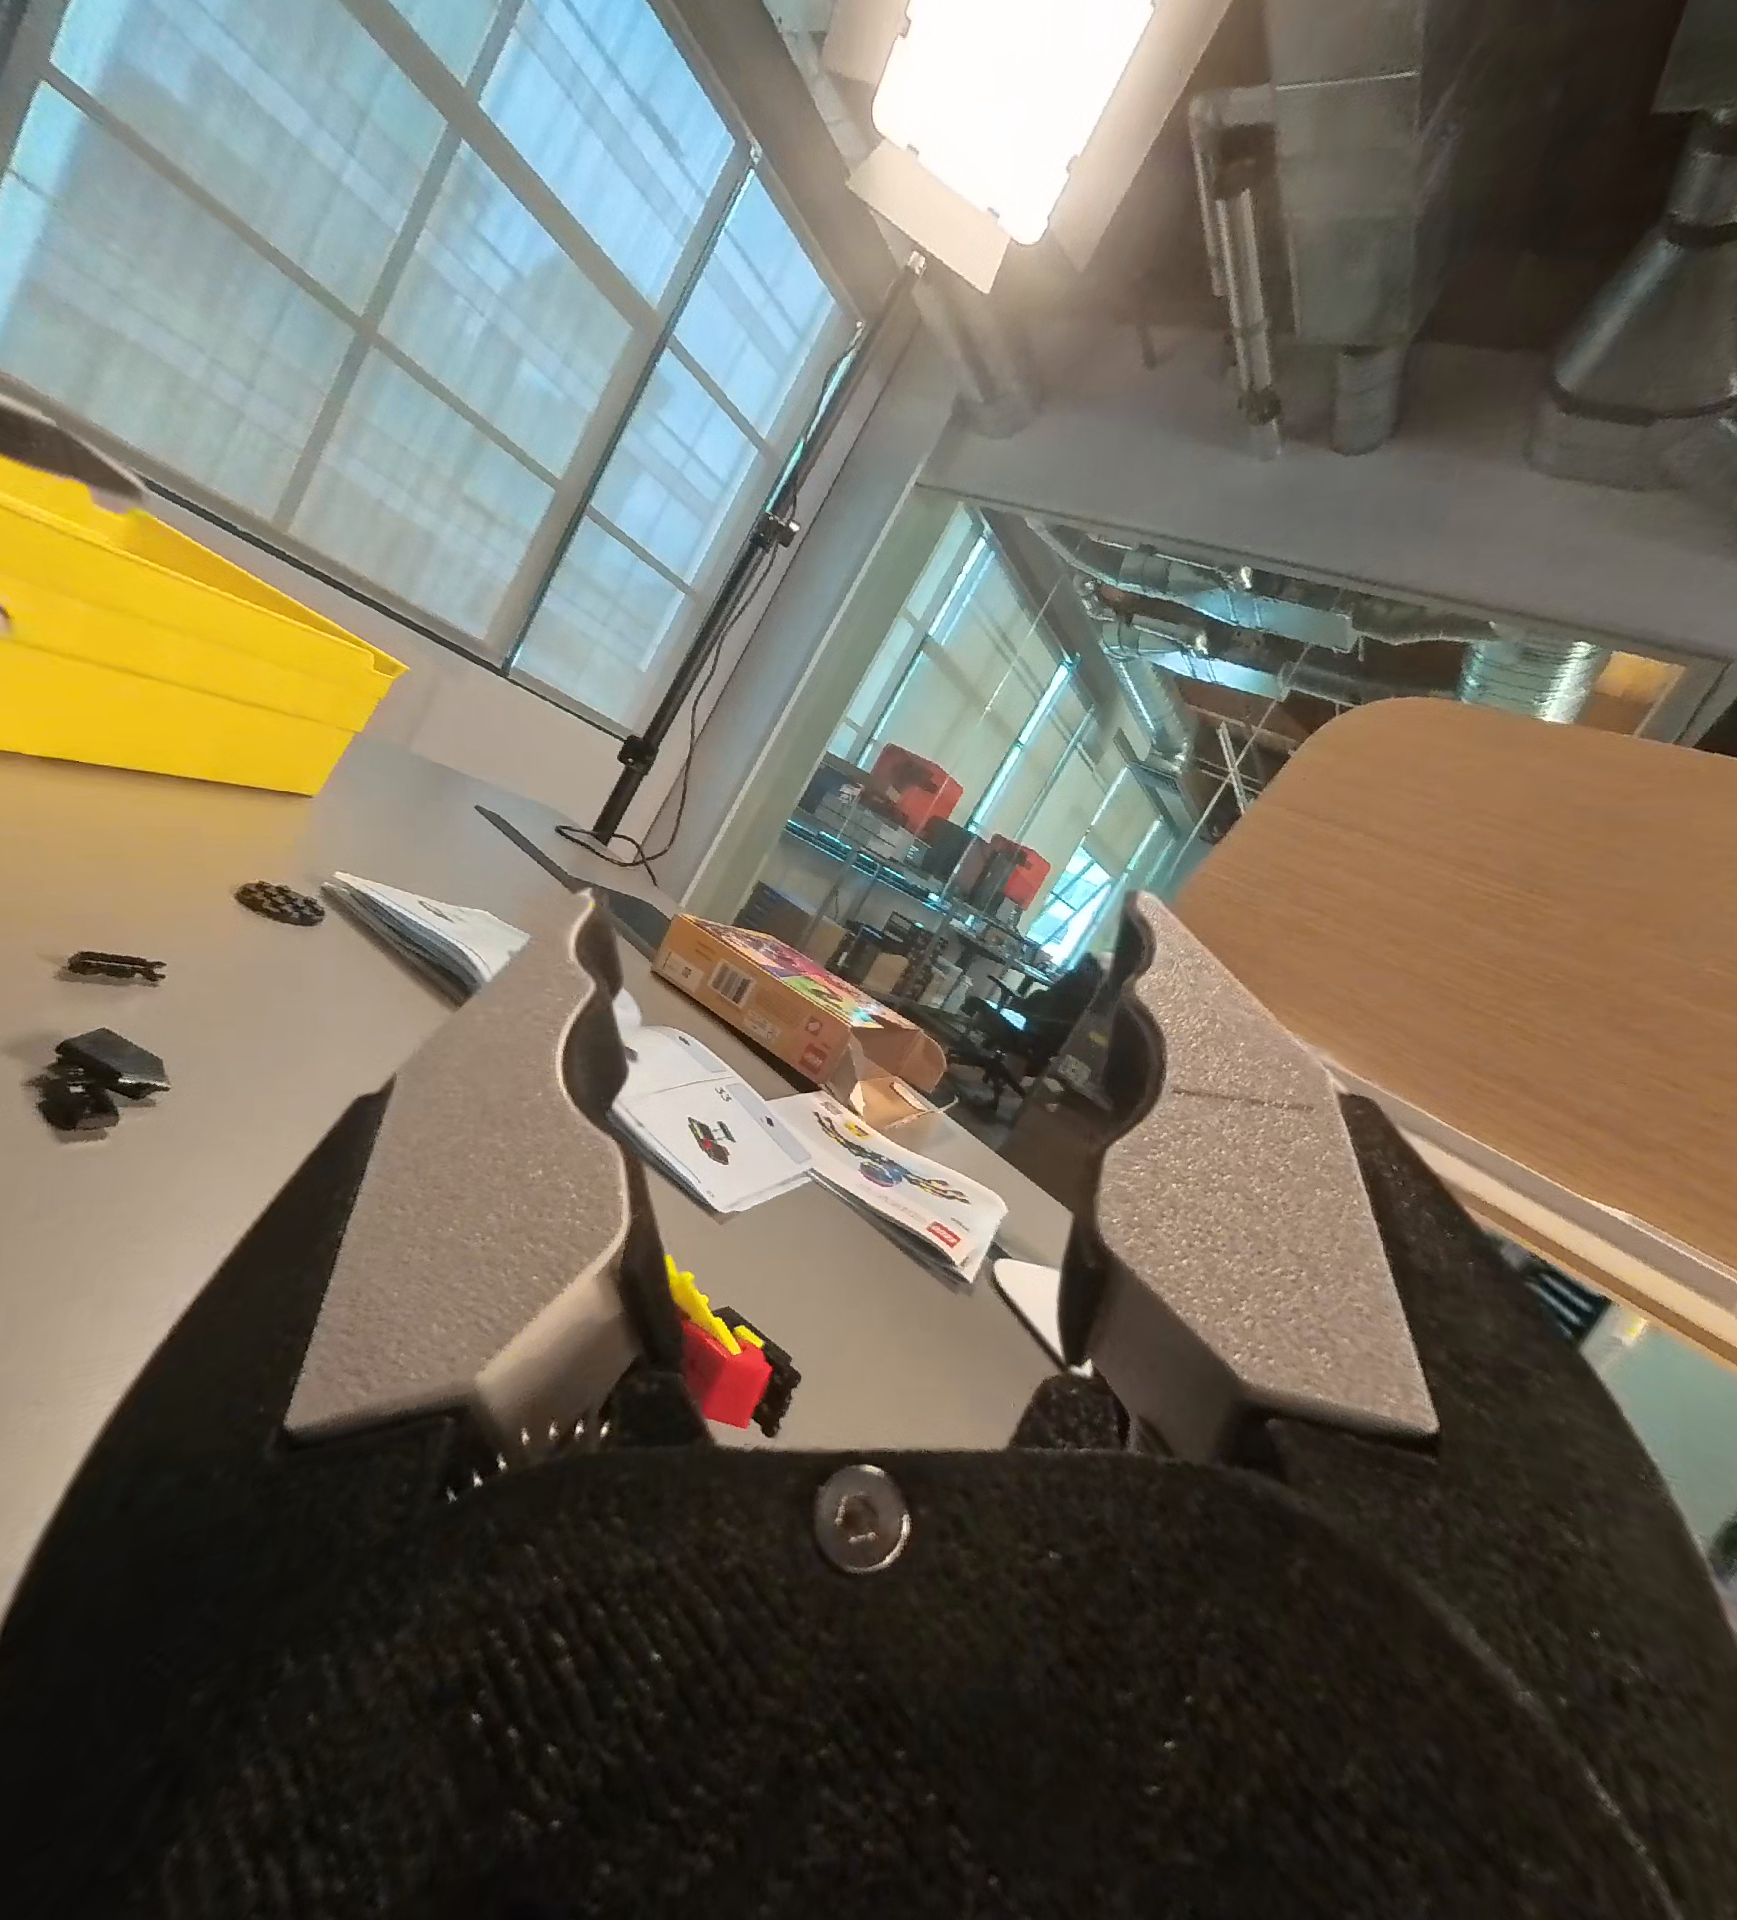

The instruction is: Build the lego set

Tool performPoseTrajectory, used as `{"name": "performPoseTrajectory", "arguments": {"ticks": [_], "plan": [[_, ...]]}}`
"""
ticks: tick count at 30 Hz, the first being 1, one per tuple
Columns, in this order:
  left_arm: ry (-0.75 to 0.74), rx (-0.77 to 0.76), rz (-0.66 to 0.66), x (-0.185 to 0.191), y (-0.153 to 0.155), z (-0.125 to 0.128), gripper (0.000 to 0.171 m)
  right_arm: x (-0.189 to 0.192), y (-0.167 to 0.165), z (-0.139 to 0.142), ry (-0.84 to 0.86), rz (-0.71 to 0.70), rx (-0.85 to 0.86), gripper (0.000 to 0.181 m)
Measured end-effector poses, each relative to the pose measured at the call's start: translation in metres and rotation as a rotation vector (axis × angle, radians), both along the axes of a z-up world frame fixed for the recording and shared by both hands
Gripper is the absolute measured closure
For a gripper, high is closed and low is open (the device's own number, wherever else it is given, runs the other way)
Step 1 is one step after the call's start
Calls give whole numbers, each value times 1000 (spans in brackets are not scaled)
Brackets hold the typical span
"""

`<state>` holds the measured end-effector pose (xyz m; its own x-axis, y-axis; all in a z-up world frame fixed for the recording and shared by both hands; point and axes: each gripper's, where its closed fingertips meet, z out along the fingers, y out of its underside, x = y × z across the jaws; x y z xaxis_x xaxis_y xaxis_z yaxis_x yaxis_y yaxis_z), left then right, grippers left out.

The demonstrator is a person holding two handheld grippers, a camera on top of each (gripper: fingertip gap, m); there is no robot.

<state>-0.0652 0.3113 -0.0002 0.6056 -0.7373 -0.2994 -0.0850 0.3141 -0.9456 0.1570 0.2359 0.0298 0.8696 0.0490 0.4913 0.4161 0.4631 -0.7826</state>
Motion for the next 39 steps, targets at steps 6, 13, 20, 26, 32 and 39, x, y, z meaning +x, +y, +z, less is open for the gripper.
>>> {"name": "performPoseTrajectory", "arguments": {"ticks": [6, 13, 20, 26, 32, 39], "plan": [[-87, 215, 32, -5, -7, 23, 34, 27, 9, 0, -13, -188, 3, 77], [-49, 369, 46, -4, -20, 31, 16, 52, 3, 0, 6, -387, -6, 69], [97, 499, 93, 3, -30, 23, 18, 31, -5, -5, -42, -402, -30, 69], [78, 504, 76, 5, -31, 25, 18, 21, -6, -8, -101, -402, -37, 69], [76, 518, 126, -1, -26, 29, 19, 28, -11, -1, -19, -385, -5, 69], [51, 508, 145, -7, -21, 32, 19, 25, -10, 1, -37, -379, 7, 69]]}}
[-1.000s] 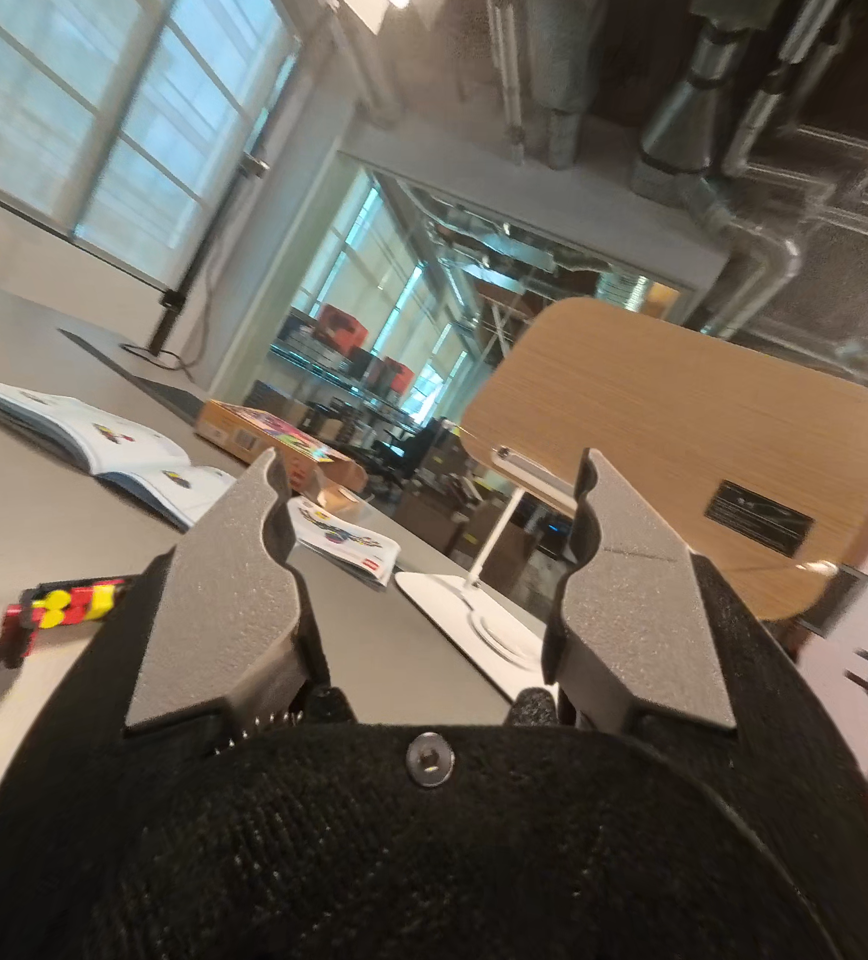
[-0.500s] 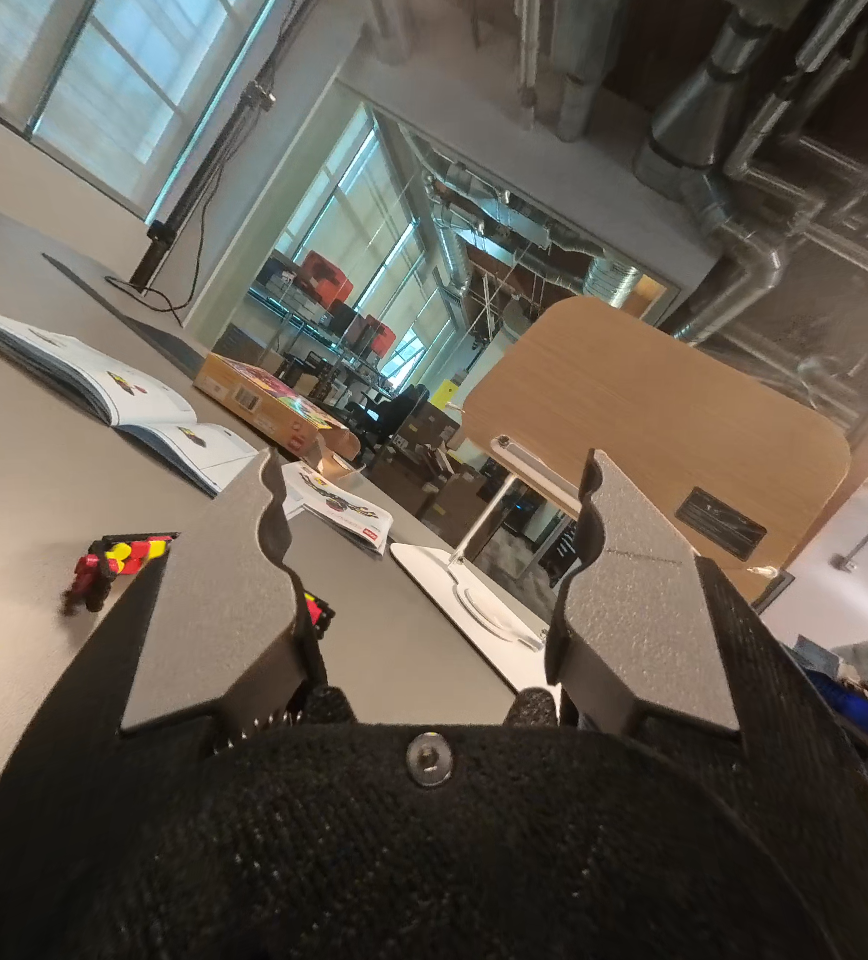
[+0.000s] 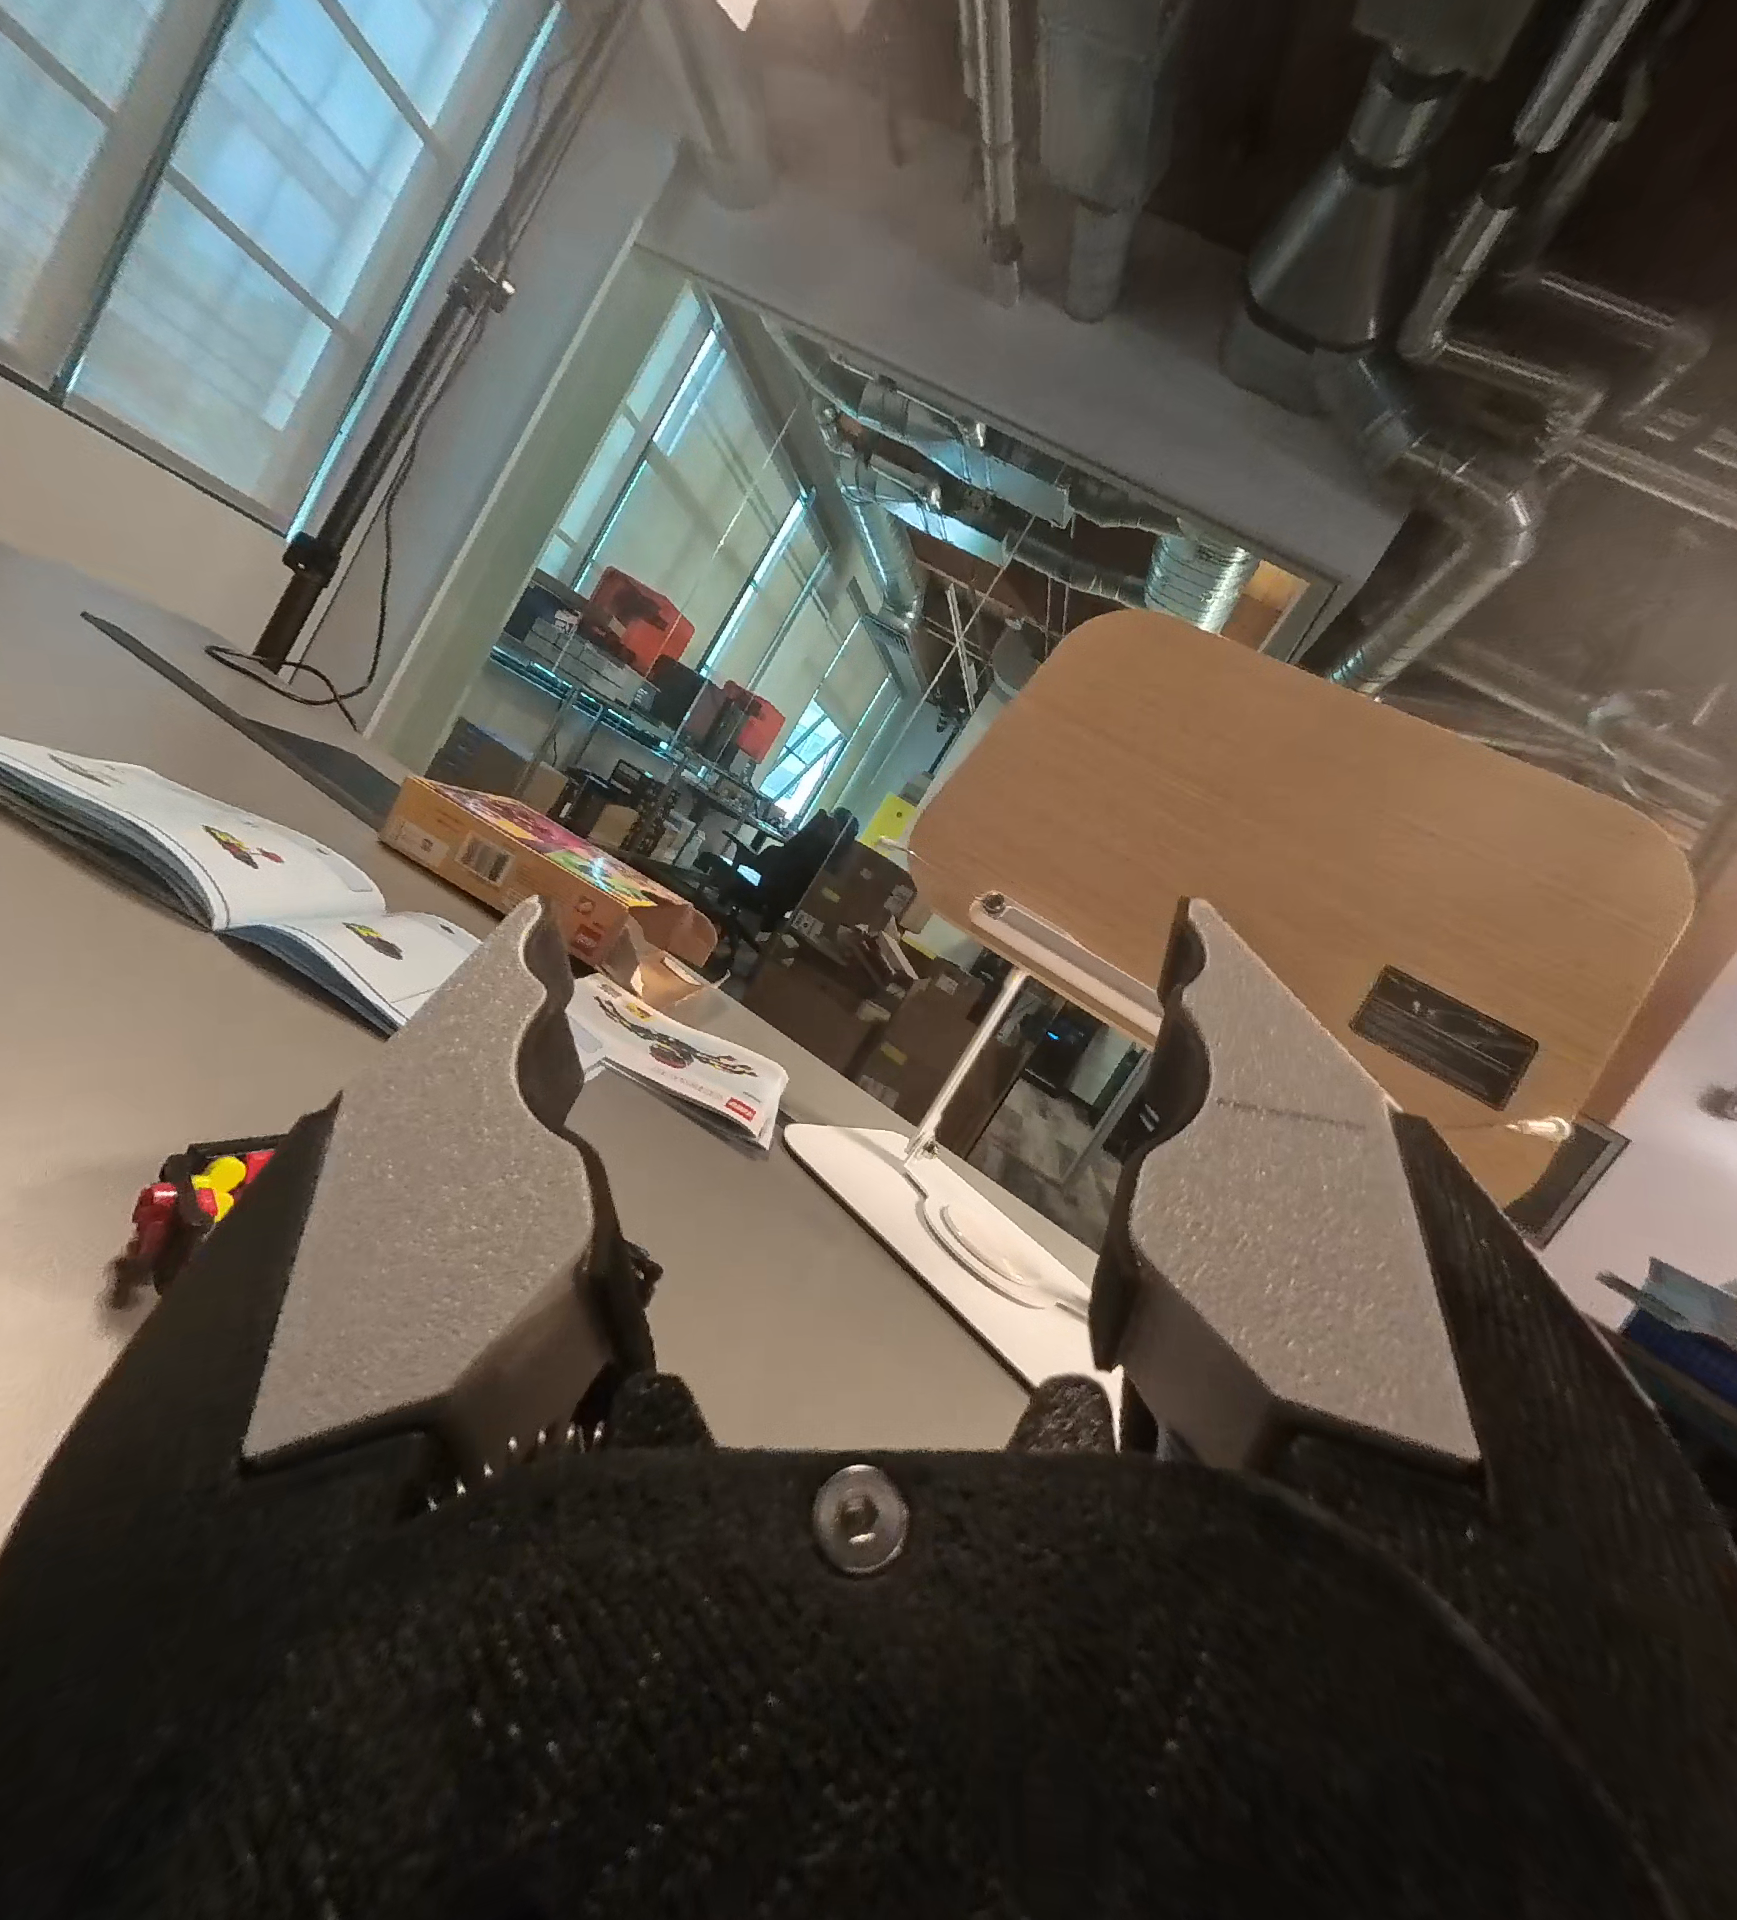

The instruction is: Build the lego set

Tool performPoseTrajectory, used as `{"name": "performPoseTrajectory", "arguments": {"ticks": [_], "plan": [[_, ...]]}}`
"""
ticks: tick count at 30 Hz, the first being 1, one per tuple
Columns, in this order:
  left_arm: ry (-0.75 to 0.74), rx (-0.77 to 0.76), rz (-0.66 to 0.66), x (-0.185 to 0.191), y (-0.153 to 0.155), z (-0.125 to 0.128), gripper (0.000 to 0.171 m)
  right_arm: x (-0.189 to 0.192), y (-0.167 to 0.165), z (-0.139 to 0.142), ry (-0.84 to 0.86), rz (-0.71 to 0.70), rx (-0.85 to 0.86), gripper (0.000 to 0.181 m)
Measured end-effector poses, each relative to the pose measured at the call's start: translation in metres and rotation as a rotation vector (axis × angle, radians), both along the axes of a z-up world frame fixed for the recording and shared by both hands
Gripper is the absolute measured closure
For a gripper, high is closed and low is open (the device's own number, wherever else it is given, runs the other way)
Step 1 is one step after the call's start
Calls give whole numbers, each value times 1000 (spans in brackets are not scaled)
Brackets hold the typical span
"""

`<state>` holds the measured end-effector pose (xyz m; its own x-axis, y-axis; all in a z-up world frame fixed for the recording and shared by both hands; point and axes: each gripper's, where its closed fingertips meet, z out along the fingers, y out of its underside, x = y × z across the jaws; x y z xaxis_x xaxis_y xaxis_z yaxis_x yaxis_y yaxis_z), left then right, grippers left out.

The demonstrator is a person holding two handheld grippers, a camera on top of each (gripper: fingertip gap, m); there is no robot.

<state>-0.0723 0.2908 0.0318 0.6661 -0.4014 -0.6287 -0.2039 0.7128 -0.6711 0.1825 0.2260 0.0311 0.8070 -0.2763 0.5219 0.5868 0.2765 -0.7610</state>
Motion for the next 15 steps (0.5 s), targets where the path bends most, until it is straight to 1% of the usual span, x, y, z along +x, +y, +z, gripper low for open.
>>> {"name": "performPoseTrajectory", "arguments": {"ticks": [15], "plan": [[43, 29, -9, 6, -7, -3, 21, 0, -1, 0, -5, -7, 1, 70]]}}
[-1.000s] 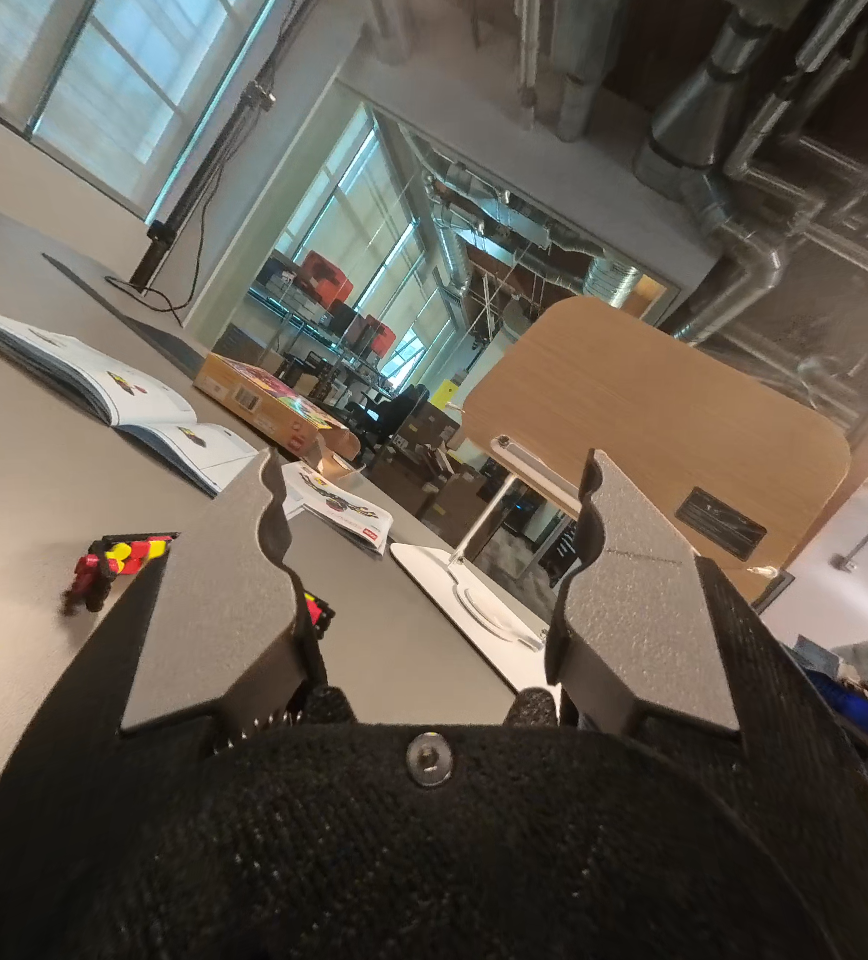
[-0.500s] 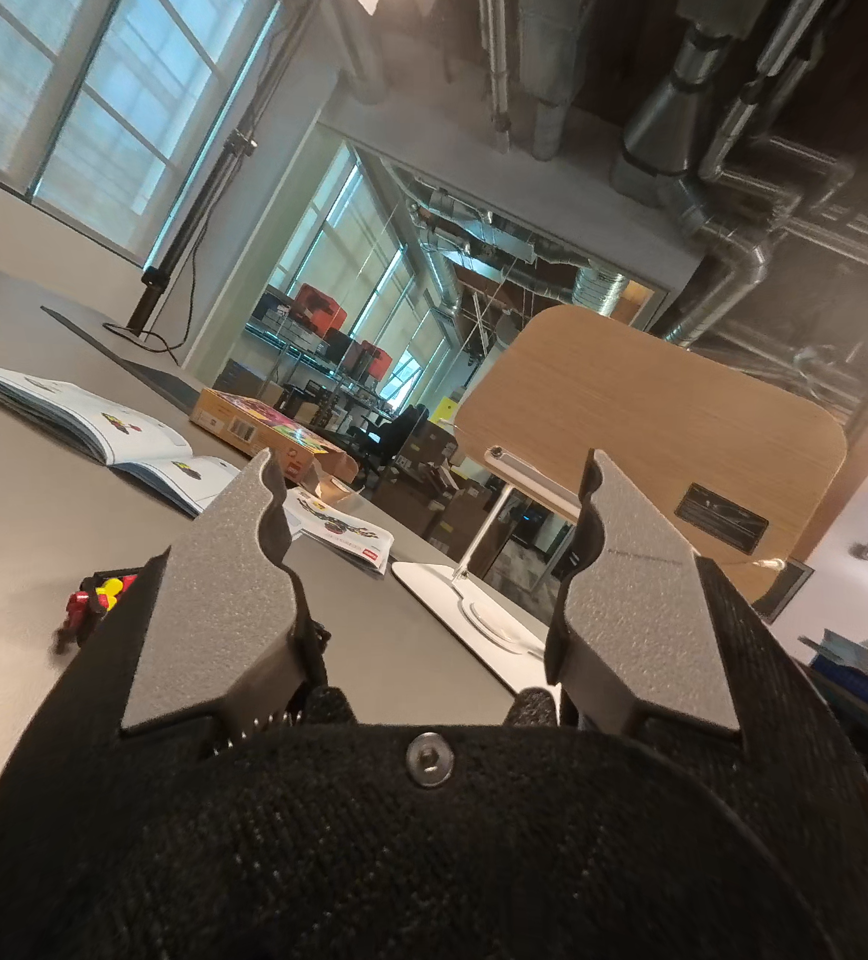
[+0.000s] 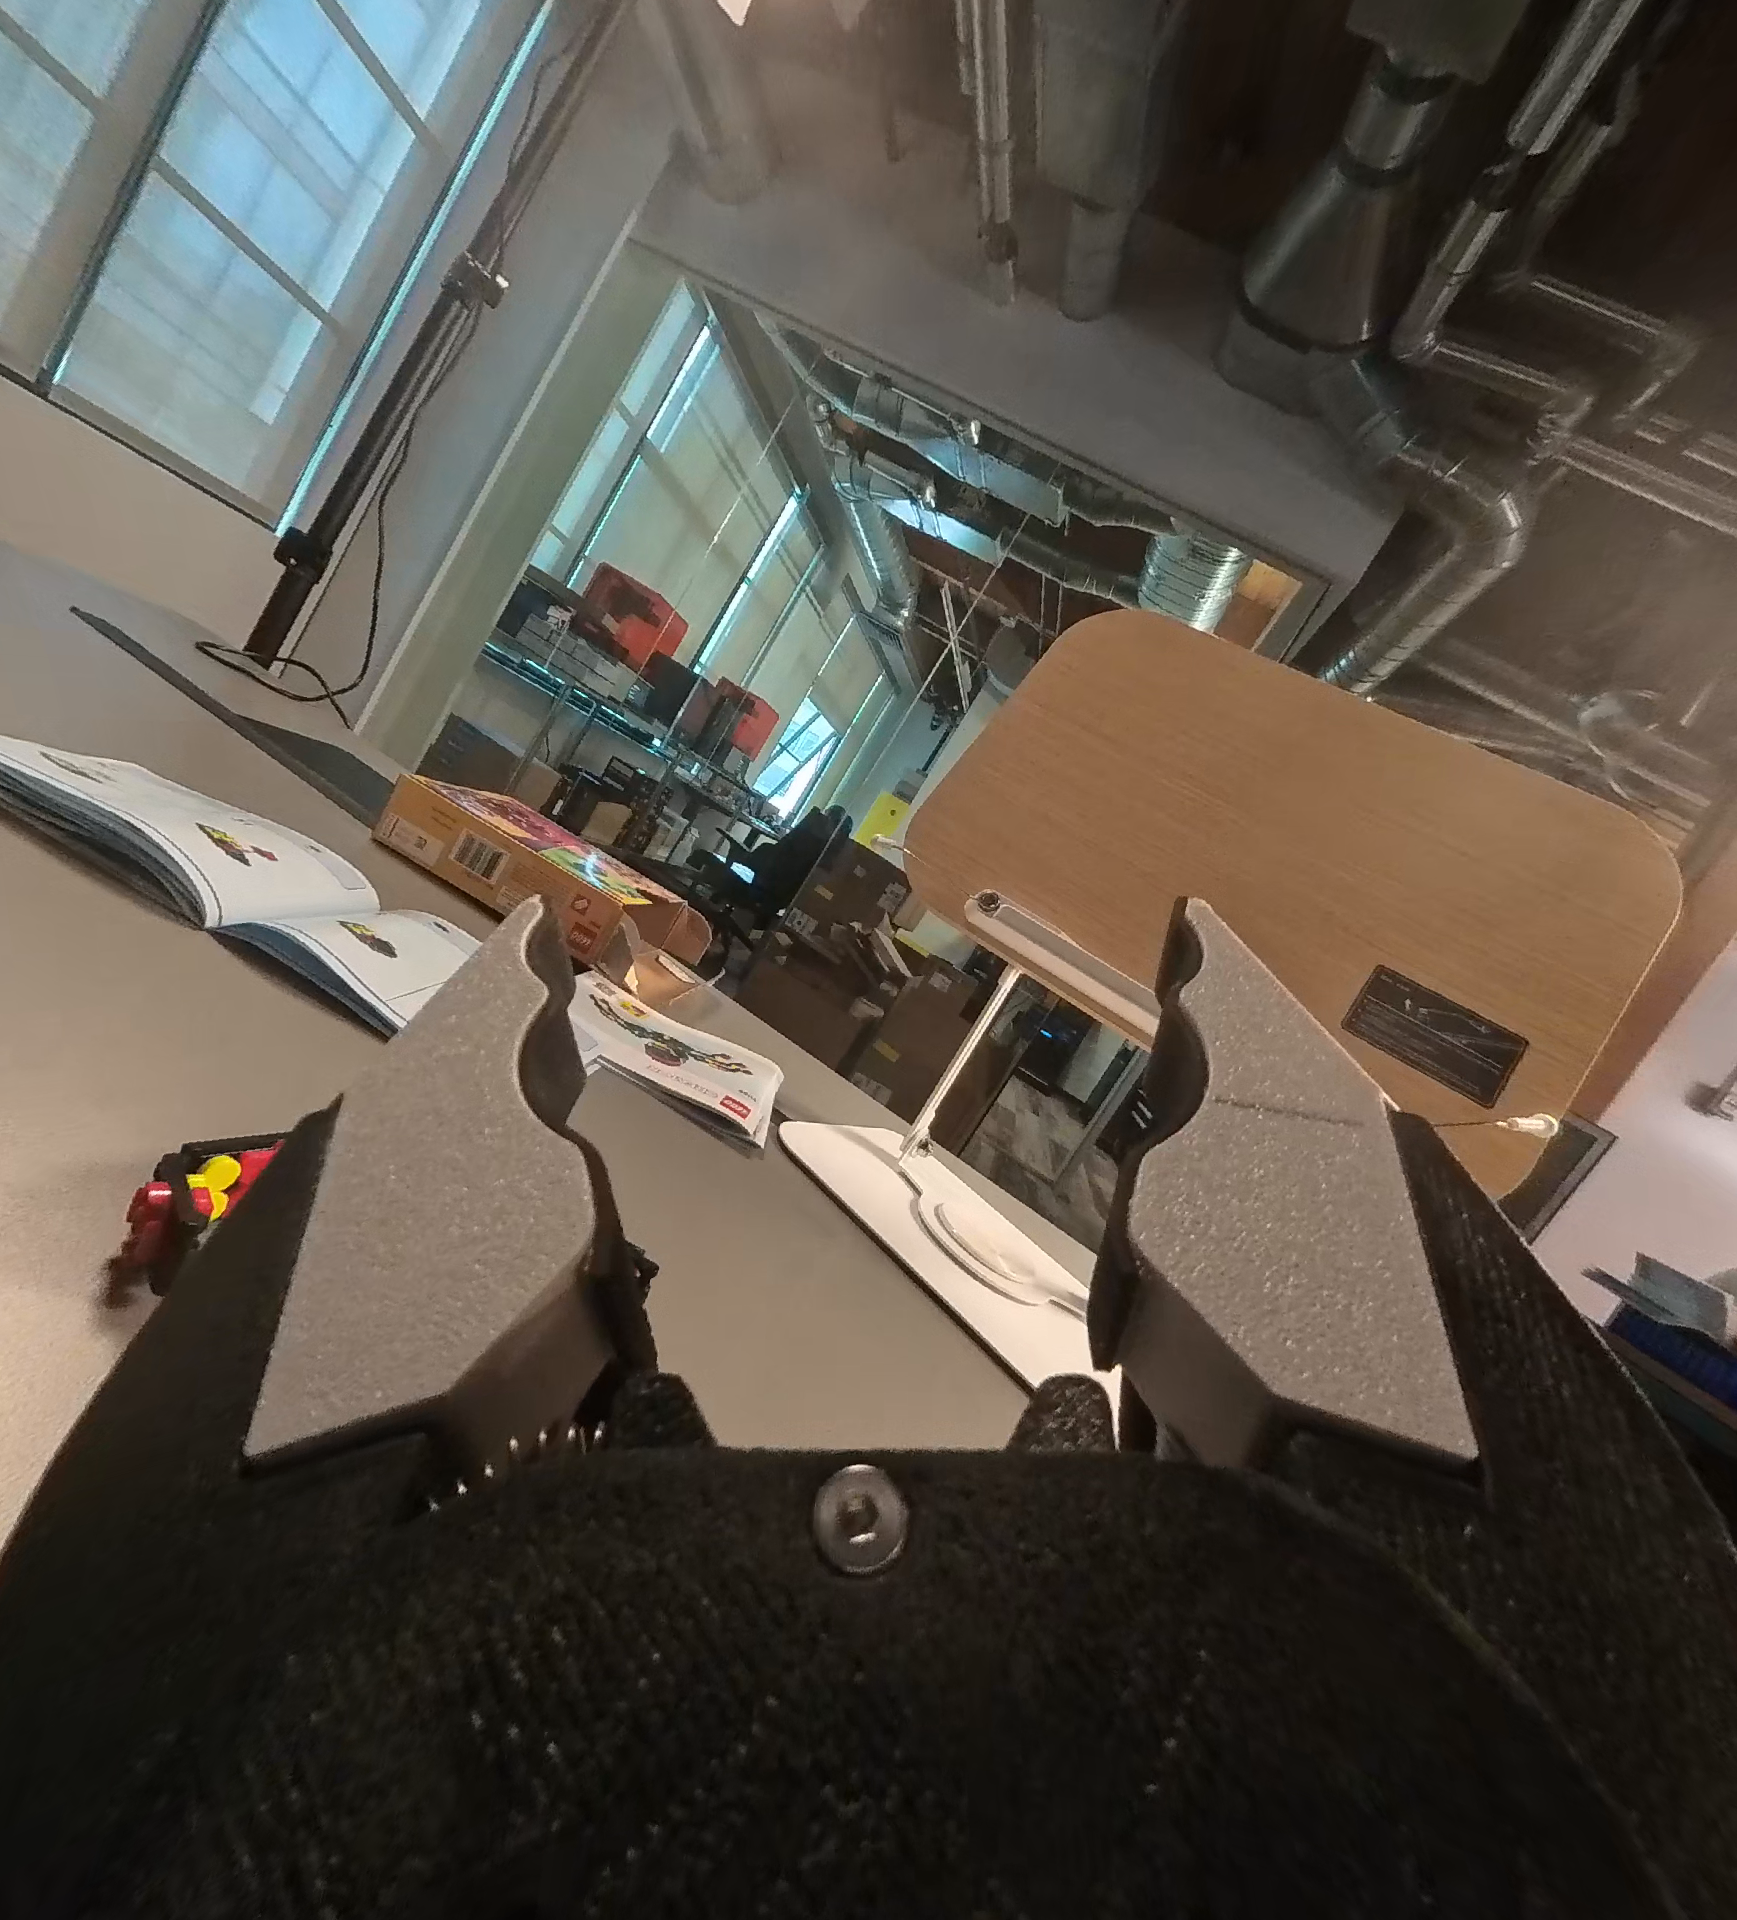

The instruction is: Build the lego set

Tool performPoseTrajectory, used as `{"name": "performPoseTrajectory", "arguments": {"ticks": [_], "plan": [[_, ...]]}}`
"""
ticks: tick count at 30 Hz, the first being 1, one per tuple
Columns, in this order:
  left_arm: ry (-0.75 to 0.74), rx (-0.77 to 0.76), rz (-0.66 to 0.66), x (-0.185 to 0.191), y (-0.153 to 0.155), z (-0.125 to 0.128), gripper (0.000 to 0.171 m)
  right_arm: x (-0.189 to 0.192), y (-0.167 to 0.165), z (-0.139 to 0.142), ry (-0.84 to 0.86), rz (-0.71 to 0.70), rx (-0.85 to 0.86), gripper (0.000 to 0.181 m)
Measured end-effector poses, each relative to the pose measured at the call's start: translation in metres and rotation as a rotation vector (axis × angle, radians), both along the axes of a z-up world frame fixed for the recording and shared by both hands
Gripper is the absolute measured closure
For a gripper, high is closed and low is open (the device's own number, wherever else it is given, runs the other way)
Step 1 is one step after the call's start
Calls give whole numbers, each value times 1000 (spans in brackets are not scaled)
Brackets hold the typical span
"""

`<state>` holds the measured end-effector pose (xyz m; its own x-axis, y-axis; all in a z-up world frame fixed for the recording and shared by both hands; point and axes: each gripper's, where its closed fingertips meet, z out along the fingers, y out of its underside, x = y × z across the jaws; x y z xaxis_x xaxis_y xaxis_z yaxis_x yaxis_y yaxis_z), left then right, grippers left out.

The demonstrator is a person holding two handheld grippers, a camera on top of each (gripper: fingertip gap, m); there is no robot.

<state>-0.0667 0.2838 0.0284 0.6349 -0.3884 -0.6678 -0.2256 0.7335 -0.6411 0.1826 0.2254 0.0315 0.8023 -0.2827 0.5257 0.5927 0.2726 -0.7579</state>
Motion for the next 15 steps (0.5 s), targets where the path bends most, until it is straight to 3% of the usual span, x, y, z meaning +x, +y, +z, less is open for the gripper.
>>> {"name": "performPoseTrajectory", "arguments": {"ticks": [15], "plan": [[6, -8, 2, 1, 2, -2, 21, 3, 0, 1, 25, 9, 9, 70]]}}
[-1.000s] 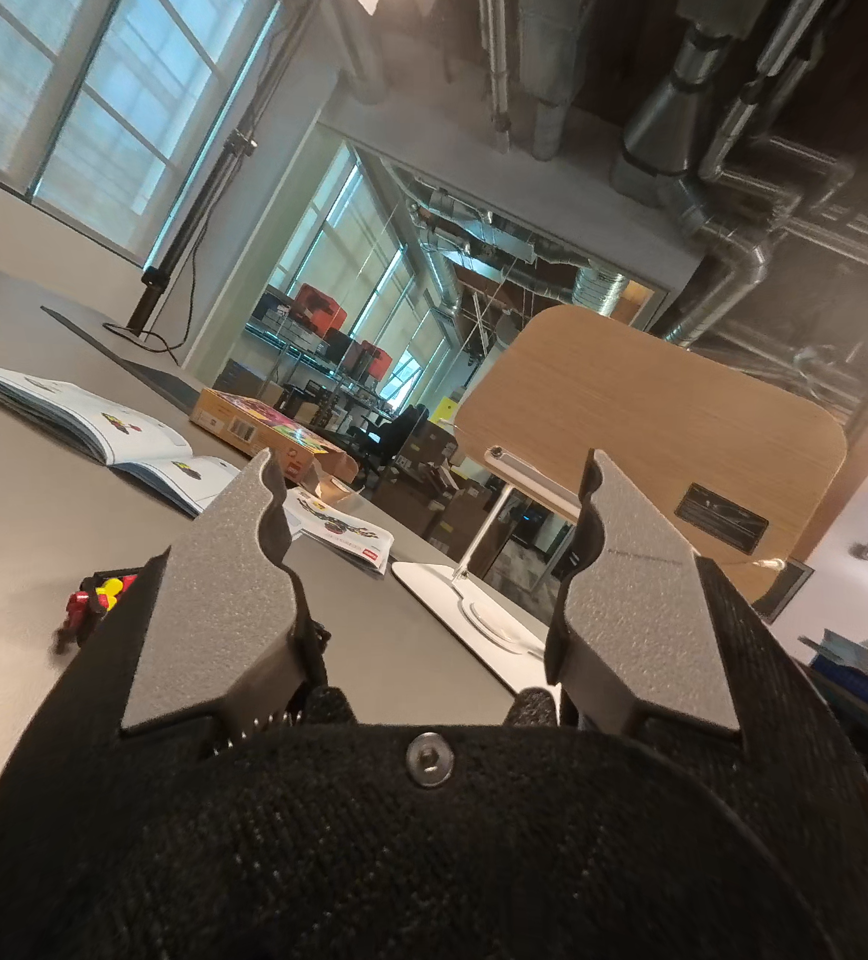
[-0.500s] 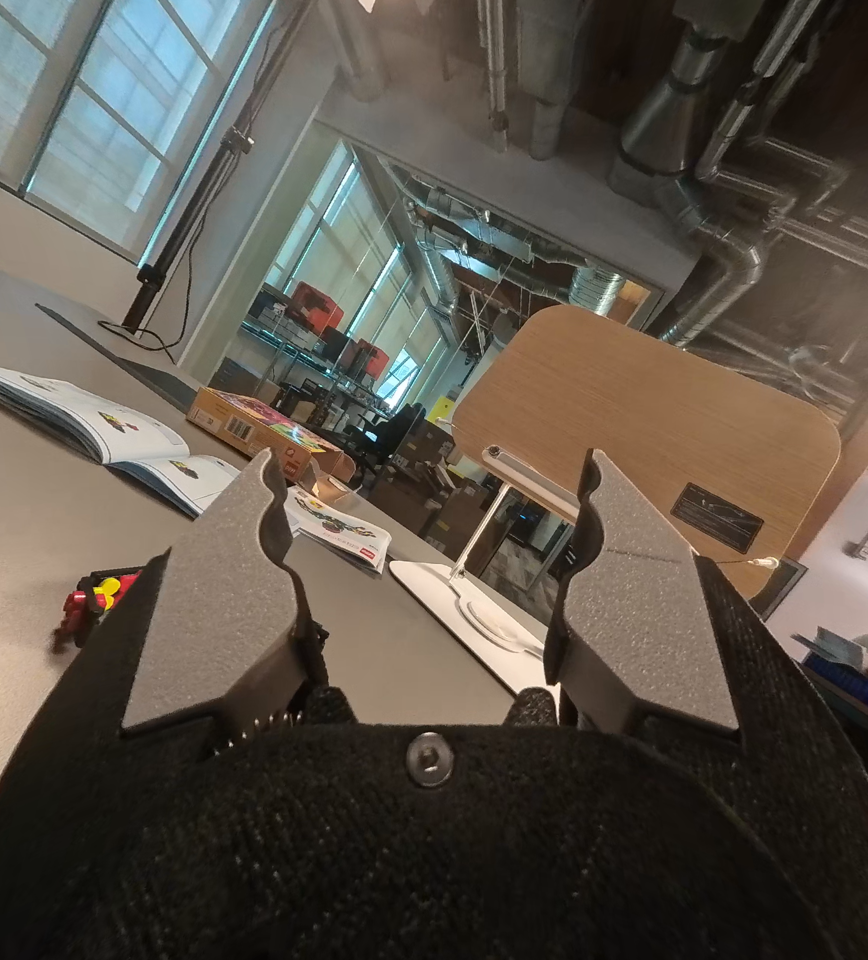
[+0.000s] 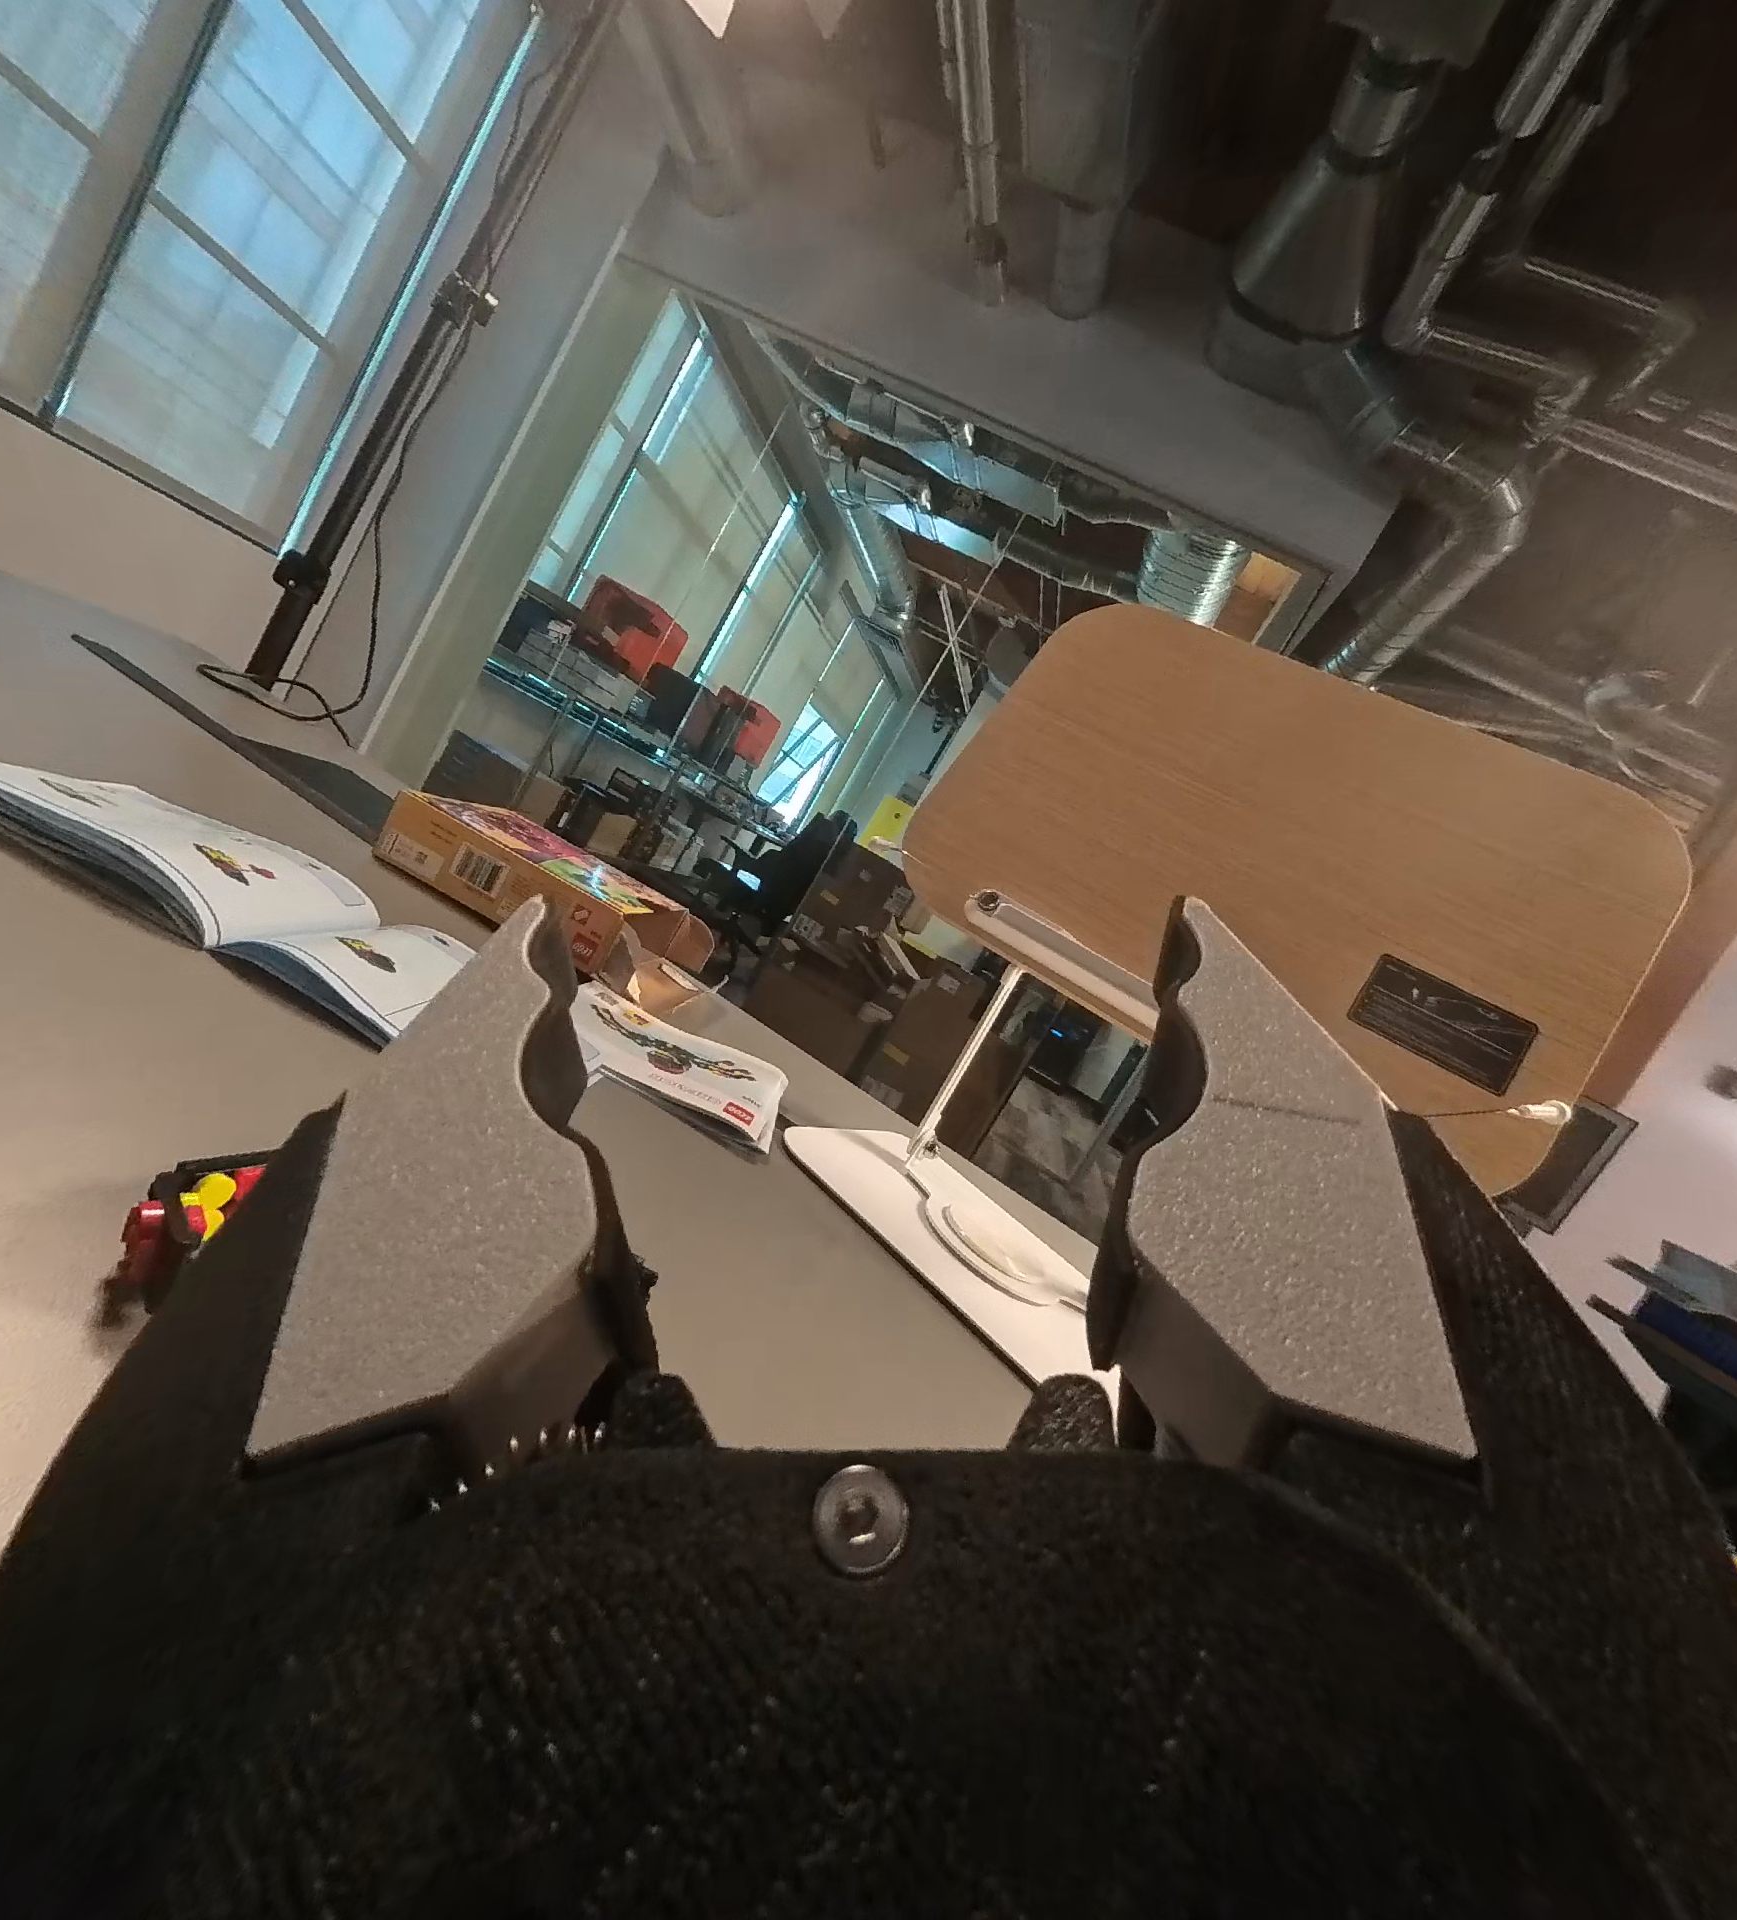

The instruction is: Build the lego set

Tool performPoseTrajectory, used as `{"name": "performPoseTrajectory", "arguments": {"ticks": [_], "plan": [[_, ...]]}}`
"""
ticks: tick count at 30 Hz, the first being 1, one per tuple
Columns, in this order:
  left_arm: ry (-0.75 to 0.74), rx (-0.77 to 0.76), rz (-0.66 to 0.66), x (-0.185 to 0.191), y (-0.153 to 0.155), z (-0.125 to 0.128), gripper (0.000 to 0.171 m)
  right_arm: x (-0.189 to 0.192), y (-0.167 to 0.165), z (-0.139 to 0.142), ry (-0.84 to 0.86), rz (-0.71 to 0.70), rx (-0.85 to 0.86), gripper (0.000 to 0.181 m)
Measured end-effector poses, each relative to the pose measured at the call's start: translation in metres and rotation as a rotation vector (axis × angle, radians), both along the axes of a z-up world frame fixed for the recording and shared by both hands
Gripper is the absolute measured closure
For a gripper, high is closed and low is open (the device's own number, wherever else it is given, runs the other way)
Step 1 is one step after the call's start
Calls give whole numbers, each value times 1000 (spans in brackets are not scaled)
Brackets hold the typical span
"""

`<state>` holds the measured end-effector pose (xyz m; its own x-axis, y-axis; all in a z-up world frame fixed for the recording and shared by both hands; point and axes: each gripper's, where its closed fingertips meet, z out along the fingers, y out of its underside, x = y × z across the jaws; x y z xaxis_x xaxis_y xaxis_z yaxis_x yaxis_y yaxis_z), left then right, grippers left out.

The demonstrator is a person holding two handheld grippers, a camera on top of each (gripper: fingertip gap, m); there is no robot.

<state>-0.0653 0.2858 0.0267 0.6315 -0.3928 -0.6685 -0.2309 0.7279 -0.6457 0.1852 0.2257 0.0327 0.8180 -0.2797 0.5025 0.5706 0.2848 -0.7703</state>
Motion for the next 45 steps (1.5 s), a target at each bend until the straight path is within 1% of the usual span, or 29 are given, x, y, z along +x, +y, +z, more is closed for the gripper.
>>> {"name": "performPoseTrajectory", "arguments": {"ticks": [13, 17, 21, 24, 26, 30, 32, 34, 35, 36, 38, 41, 42, 43, 44, 45], "plan": [[6, 8, -2, 1, -2, 0, 21, 0, 0, 0, 4, 3, 2, 71], [-17, -10, -15, 0, 0, 2, 21, 1, 5, -3, 13, 13, -11, 71], [-27, -70, -120, 11, 0, -1, 21, 0, 19, -7, 15, 52, -36, 73], [-19, -38, -171, 19, -6, 2, 26, -1, 29, -9, 6, 72, -43, 74], [-26, -7, -164, 20, -9, 5, 26, -5, 32, -8, -4, 101, -41, 74], [-76, -3, -211, 15, -16, 13, 25, -27, 28, -6, -46, 188, -27, 75], [-111, -29, -263, 12, -20, 16, 25, -41, 26, -7, -79, 230, -29, 75], [-155, -83, -346, 10, -25, 19, 24, -55, 27, -12, -99, 268, -51, 76], [-197, -123, -408, 8, -31, 23, 25, -63, 28, -16, -108, 286, -71, 80], [-232, -165, -462, 4, -36, 26, 29, -69, 29, -20, -121, 301, -91, 84], [-224, -286, -494, 3, -34, 21, 42, -82, 29, -27, -136, 336, -132, 96], [-111, -490, -481, 11, -25, -1, 68, -104, 27, -40, -121, 446, -225, 111], [-76, -532, -497, 15, -26, -7, 79, -113, 25, -47, -112, 509, -269, 120], [-45, -567, -501, 18, -27, -12, 86, -121, 25, -54, -97, 567, -324, 129], [-18, -600, -492, 20, -25, -18, 91, -127, 24, -60, -86, 608, -376, 134], [22, -644, -476, 23, -23, -26, 101, -132, 24, -64, -80, 641, -412, 140]]}}
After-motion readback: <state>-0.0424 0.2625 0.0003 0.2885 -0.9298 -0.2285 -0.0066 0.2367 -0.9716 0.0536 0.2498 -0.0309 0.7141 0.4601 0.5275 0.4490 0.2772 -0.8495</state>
